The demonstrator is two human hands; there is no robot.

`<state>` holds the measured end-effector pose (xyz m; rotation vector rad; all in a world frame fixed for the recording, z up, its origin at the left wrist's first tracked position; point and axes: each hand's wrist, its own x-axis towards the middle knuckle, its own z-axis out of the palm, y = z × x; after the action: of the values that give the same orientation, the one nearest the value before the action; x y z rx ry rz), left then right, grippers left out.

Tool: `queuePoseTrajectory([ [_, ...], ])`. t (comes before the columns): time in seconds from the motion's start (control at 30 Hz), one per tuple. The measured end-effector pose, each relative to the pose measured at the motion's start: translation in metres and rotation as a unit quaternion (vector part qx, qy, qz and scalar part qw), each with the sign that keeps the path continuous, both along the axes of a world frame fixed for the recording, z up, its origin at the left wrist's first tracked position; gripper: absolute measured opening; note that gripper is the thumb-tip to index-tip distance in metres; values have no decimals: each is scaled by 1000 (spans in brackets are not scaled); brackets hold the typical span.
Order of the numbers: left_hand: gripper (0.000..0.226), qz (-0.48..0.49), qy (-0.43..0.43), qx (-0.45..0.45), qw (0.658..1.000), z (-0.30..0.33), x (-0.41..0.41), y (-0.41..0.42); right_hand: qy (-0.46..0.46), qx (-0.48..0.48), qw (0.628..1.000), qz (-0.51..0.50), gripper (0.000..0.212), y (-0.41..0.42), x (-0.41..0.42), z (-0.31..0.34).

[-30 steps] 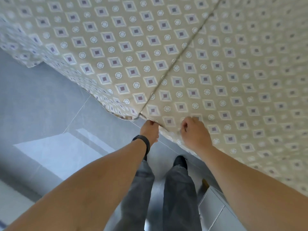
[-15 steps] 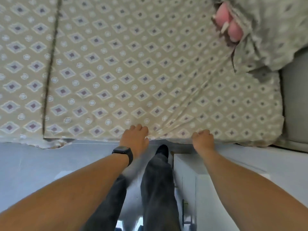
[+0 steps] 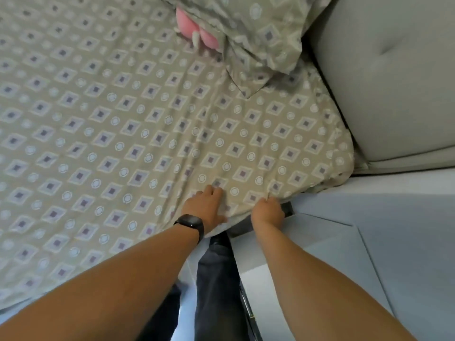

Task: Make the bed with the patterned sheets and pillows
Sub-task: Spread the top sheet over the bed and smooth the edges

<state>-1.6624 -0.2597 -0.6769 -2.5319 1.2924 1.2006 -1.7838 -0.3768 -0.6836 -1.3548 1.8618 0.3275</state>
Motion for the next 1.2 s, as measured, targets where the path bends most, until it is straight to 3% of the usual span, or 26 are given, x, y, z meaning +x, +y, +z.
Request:
queuePoseTrajectory([
  [0.13,47,-80,1,20,997,-11,-23,-15,-64,-9,998,-16,26,-7,-29,-3],
  [0.27,56,-162,52,52,984,-14,-37,-27,-59,-17,998,-31,27,-11,-55,-8],
  [0.43,29,-224,104,35,968,-11,-17,-42,-30,48,997,-57,33,-22,-30,-10],
  [0.53,40,-259,132,-11,957,-5,-4,-55,-14,-39,998,-38,34,-39,-27,-4],
  [0.67,60,-203,20,-140,969,-7,23,-102,4,-177,984,-19,33,-96,-18,-3],
  [0.8,120,-258,-46,-63,963,-19,48,-152,59,-209,976,-33,52,-151,-14,-12],
  [0.87,138,-301,-79,-26,950,-25,50,-167,76,-213,971,-81,55,-163,-21,-15],
  [0.93,149,-337,-110,-3,935,-29,43,-177,73,-187,969,-144,55,-173,-31,-16],
  [1.03,158,-363,-140,27,921,-31,33,-186,58,-133,977,-156,37,-189,-41,-21],
  [1.2,165,-427,-195,34,882,-31,27,-199,50,-204,940,-269,34,-204,-50,-26],
])
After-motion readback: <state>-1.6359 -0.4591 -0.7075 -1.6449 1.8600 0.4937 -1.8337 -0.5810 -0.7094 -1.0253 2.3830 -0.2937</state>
